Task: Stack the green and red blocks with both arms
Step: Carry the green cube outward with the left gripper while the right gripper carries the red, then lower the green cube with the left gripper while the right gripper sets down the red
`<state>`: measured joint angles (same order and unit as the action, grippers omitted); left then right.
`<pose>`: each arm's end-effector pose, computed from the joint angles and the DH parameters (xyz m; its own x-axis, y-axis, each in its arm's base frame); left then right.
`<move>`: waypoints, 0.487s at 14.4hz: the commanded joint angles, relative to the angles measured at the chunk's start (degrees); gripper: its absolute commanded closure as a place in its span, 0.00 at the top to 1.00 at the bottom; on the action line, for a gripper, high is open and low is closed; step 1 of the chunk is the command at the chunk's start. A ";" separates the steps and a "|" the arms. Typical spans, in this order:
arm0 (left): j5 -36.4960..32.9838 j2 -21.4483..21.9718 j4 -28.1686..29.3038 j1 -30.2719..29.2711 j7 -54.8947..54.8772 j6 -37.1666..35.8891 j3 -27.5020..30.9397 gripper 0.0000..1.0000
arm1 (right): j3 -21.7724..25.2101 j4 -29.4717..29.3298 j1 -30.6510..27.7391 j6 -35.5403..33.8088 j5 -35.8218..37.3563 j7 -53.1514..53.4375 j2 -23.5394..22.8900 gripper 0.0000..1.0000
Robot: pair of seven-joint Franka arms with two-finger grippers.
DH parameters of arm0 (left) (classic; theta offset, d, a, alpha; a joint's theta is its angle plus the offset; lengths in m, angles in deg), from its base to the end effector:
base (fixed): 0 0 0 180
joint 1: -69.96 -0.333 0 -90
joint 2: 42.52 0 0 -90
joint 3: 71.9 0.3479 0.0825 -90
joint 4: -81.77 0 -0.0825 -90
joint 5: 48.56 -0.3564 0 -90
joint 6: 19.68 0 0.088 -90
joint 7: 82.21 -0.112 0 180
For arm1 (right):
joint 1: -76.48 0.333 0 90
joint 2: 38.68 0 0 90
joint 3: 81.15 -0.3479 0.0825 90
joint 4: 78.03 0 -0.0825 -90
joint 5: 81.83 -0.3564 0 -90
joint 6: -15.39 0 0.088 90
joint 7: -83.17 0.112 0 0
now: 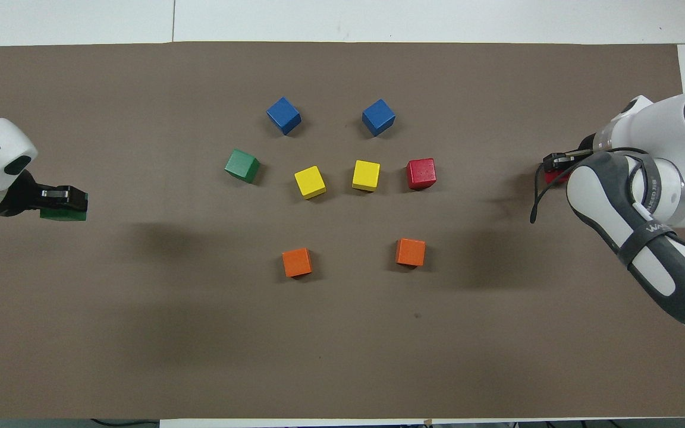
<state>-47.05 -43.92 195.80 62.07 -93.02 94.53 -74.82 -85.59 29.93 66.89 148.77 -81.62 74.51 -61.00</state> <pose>0.5320 0.0447 0.4864 0.9957 -0.0910 -0.0163 -0.0905 -0.9955 0.0286 0.6247 -0.0605 0.3496 0.9967 0.0565 0.0586 0.0576 -0.9982 -0.0180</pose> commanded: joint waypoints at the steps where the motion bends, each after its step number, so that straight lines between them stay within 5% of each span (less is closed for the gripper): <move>1: -0.46 2.19 6.01 -3.17 -3.87 5.47 -0.68 0.00 | -0.22 0.93 -0.16 1.35 -0.48 -1.27 0.00 0.00; 4: -0.46 2.27 12.42 -3.18 -3.78 13.12 -0.68 0.00 | -0.13 2.07 0.01 3.73 -0.48 -1.27 -0.09 0.00; 5: -0.46 1.92 13.40 -3.09 -3.95 13.93 -0.68 0.00 | -0.13 2.08 0.10 3.73 -0.48 -1.10 -0.09 0.60; 6: -0.46 1.14 14.11 -3.09 -4.04 15.24 -0.68 0.00 | -0.13 1.99 0.10 3.47 -0.48 -1.09 -0.09 1.00; 7: -0.46 0.26 15.24 -3.17 -4.04 18.13 -0.68 0.00 | -0.13 1.55 0.10 2.69 -0.39 -1.44 0.00 1.00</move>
<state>-47.05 -44.02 207.89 59.00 -96.55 108.12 -75.52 -85.59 31.12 67.08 150.80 -81.62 74.50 -61.12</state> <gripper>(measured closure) 0.454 0.313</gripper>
